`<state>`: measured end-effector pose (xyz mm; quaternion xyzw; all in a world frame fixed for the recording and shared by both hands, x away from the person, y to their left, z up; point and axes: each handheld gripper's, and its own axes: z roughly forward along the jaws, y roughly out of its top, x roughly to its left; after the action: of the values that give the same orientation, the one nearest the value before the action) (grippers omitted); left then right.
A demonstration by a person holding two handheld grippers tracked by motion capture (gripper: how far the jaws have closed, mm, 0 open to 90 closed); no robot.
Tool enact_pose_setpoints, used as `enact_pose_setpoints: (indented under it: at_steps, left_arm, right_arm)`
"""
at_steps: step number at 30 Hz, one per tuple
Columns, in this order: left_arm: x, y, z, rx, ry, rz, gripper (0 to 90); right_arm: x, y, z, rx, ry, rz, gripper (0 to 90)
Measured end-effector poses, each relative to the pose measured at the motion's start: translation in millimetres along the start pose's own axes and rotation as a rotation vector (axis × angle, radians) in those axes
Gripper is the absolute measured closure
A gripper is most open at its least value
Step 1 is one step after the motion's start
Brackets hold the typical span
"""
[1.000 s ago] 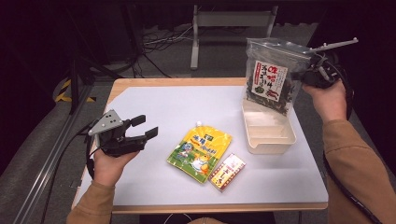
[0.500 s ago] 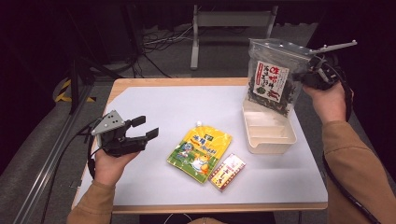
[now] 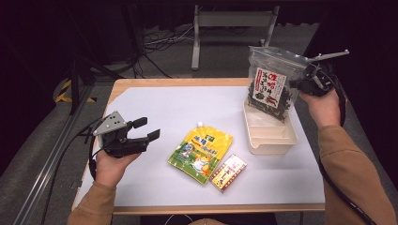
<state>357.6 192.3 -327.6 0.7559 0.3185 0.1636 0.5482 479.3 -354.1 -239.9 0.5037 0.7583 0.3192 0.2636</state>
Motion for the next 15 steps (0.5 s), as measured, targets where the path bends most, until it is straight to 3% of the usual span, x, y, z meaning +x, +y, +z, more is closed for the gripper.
enact_pose_setpoints:
  at_steps: [15]
  left_arm:
    - [0.2,-2.2,7.6,0.025,-0.002,-0.003,29.4]
  right_arm:
    - [-16.9,-22.1,8.6,0.013,0.024,0.077,84.2]
